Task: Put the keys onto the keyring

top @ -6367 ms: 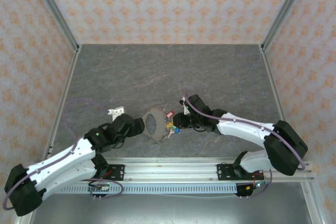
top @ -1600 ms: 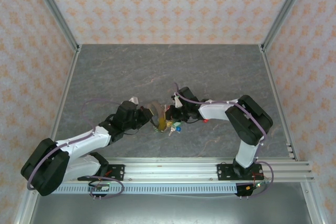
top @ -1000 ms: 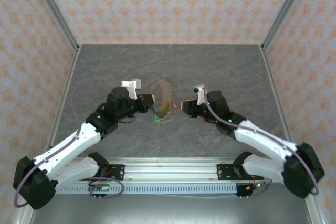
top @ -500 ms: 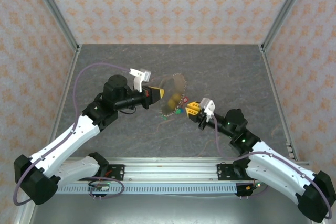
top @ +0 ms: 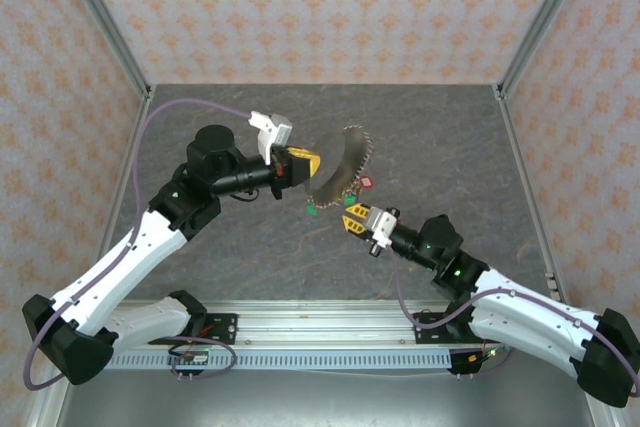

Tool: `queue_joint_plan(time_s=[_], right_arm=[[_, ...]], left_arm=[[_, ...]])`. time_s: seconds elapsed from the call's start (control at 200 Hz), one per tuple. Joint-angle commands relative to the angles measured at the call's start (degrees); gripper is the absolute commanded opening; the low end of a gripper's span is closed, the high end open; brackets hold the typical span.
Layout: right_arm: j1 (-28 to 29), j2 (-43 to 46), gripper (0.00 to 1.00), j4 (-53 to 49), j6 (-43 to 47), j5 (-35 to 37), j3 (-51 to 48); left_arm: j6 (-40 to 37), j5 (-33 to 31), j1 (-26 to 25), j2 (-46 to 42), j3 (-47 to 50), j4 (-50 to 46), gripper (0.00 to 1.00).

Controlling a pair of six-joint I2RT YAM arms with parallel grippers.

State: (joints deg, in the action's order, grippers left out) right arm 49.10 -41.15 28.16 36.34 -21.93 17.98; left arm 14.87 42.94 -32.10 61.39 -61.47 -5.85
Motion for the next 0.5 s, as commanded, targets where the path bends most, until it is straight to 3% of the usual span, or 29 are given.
queue_joint_plan(time_s=[0.0, 0.345, 0.495], right_arm=[[0.38, 0.72, 0.18, 4.56, 1.12, 0.76, -0.33], [0.38, -2.25, 0.23, 9.89, -0.57, 3.06, 0.19], [0.38, -4.75, 0.2, 8.99, -1.04, -3.96, 2.13]], left_arm=[[-1.27, 2.41, 0.28, -0.25, -2.25, 2.7, 0.0], [-1.01, 3.12, 0.26, -0.5, -2.91, 2.06, 0.0], [-0.48, 2.52, 0.28, -0.82, -2.52, 2.66, 0.0]])
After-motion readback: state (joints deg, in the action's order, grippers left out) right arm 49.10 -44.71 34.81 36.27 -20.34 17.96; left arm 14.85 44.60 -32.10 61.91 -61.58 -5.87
